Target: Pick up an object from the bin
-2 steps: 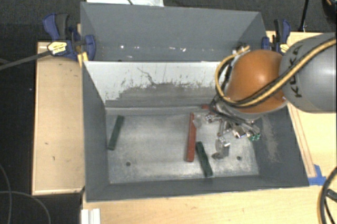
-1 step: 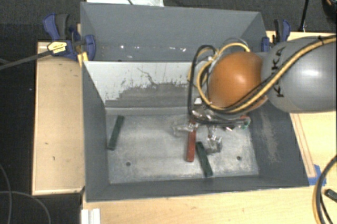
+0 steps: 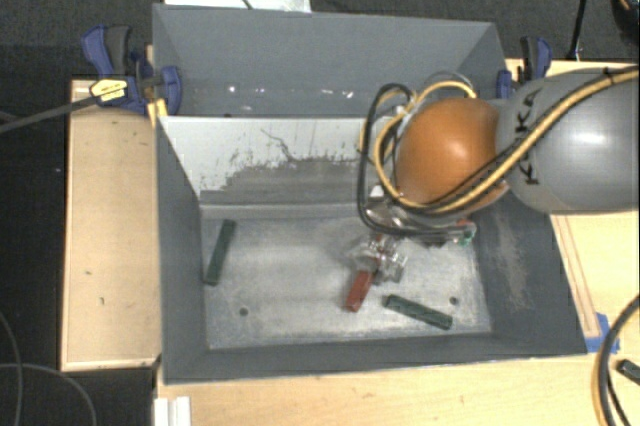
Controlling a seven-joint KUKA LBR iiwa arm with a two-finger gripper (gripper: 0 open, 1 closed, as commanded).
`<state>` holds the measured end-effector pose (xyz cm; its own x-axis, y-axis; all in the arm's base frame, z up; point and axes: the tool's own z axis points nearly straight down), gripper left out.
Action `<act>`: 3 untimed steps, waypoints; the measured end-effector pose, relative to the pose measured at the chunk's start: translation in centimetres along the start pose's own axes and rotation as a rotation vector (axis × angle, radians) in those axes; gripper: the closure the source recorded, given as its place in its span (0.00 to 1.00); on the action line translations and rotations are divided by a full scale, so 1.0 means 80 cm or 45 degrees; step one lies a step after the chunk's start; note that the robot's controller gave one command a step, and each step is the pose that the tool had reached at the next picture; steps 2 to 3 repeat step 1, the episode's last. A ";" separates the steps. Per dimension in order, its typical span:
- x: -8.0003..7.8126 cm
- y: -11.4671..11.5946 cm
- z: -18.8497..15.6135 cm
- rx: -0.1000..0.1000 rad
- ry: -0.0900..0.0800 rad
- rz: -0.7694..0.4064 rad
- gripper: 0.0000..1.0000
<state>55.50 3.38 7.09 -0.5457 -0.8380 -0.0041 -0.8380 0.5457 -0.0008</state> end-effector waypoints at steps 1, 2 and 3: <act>0.071 -0.020 -0.164 0.006 0.002 -0.440 1.00; 0.071 -0.020 -0.164 0.006 0.002 -0.440 1.00; 0.071 -0.020 -0.164 0.006 0.002 -0.440 1.00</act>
Offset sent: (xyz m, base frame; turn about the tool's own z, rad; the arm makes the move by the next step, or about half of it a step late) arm -0.0195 -0.0553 0.1282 -0.3497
